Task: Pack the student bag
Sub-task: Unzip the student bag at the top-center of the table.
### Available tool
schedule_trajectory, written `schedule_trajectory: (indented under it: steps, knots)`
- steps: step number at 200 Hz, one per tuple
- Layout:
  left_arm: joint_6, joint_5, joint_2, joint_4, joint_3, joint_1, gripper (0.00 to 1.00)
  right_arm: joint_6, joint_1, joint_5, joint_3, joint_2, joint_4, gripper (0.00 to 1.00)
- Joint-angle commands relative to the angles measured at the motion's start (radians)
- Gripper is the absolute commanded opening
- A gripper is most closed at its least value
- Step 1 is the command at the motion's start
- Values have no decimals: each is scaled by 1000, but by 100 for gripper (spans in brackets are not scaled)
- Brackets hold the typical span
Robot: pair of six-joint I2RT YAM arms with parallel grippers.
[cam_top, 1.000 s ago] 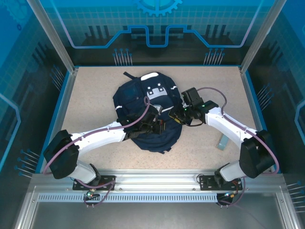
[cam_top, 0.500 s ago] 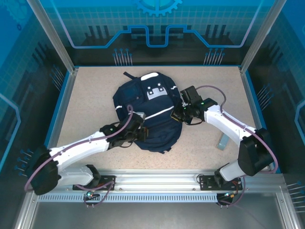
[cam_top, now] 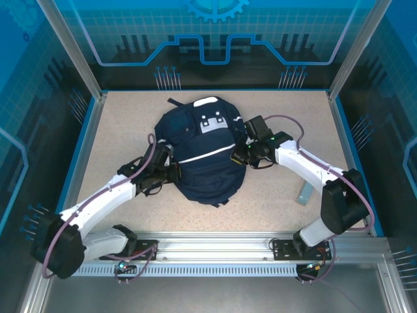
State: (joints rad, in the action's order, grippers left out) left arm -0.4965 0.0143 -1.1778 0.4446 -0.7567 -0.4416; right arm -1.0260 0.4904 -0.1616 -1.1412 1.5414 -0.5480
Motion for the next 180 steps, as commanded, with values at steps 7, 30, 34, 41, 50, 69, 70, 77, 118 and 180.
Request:
schedule_trajectory:
  steps: [7,30,34,41,50,69,70,77,118,180]
  knots:
    - [73,22,-116,36,-96,99,0,59,-20,69,-27,20,-58,7]
    - [126,36,-215,69,-183,112,0,77,-18,69,-41,39,-74,7]
    - [139,36,-228,72,-197,114,0,80,-16,72,-43,42,-77,7]
    - [167,35,-247,82,-216,117,0,85,-16,77,-45,48,-86,7]
    - [213,24,-269,97,-240,121,0,90,-16,90,-47,54,-95,6]
    - [298,52,-296,141,-268,122,0,94,-18,138,-53,62,-123,5]
    - [301,54,-295,142,-268,122,0,94,-19,140,-54,63,-124,5]
    - [321,71,-297,151,-265,123,0,95,-19,160,-55,62,-132,5]
    - [346,214,-281,129,-240,127,1,110,-25,213,-90,71,-162,4]
    - [295,53,-248,-59,-234,133,25,174,-8,44,-82,55,-60,26]
